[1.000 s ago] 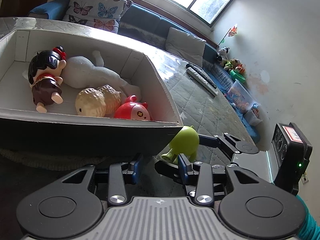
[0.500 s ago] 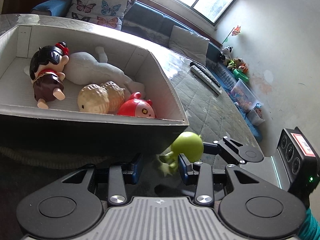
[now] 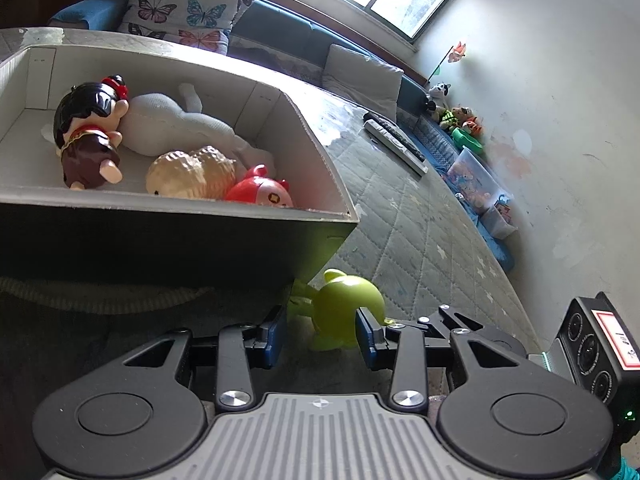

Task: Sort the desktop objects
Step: 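Close the left gripper on the green alien toy while the right gripper grips it too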

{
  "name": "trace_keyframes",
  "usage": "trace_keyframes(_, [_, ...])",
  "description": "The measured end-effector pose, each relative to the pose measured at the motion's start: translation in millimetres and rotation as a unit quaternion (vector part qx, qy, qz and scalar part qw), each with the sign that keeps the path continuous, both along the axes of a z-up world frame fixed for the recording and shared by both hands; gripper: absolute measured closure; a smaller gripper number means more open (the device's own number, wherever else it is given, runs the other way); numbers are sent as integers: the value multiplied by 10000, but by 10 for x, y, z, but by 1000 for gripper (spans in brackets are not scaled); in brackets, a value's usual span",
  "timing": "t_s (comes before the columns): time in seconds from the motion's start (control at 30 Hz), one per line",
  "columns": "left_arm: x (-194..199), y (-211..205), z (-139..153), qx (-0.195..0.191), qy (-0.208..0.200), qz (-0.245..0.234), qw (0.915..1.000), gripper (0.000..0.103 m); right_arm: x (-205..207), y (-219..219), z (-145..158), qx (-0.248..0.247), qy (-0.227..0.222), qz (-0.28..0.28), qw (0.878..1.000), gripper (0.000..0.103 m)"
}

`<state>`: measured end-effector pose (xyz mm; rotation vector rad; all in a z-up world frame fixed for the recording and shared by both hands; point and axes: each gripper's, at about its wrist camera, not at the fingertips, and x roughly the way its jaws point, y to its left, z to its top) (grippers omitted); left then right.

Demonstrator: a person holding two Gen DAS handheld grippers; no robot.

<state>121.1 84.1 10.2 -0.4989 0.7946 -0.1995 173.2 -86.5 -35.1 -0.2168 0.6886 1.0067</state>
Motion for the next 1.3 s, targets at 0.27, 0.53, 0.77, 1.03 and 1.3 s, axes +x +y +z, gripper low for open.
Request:
trace_keyframes(0.27, [-84,46,28,-100,-37,66,9999,63,-65,0,21,-27,-131,-244,9996,0])
trace_keyframes(0.53, [-25,124,7,-275,44,214,9994,63,161,-66,69,162,-24,-686,9975,0])
trace_keyframes(0.77, [-17,169,-8,-380,56,271,9989,63,151,90,70,129,-66,-446,9989,1])
trace_keyframes(1.03, [-62,216,-13,-566,34,276,9980,63,-79,160,96,167,-86,-193,9996,1])
trace_keyframes(1.3, [-96,202,-31,-644,66,224,9977,63,-244,190,109,238,-31,-49,9997,1])
